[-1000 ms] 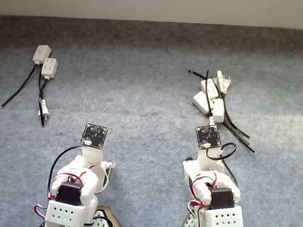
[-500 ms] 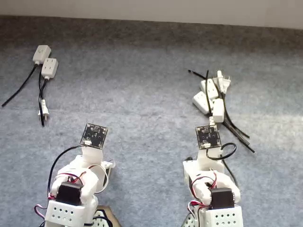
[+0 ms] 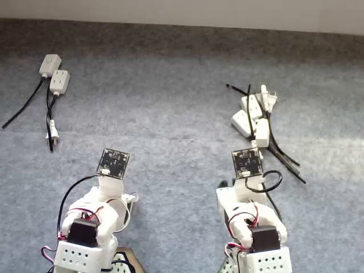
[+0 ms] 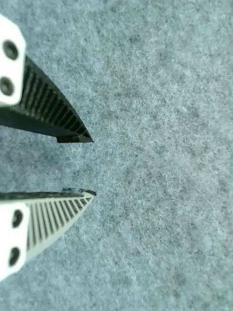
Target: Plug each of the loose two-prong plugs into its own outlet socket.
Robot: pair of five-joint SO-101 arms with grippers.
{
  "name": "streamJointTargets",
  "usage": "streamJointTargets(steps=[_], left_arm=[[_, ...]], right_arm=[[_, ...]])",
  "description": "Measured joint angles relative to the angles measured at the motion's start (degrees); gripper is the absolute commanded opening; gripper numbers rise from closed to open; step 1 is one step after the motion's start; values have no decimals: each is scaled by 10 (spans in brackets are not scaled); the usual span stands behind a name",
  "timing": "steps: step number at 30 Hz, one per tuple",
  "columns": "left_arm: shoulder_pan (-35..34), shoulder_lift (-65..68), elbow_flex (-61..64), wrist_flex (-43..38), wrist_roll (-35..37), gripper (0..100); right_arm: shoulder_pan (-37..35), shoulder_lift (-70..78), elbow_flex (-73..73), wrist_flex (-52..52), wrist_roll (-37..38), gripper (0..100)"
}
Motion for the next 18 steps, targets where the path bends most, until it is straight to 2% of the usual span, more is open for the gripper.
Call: streamJointTargets(steps=[4,12,18], left_arm=[[0,0,0,0,0,165],[0,0,0,0,0,165],[0,0,0,0,0,165]], right_arm=[[37,0,0,-38,0,87],[249,0,-43,-105,-9,87],[265,3,-113,-95,-19,87]])
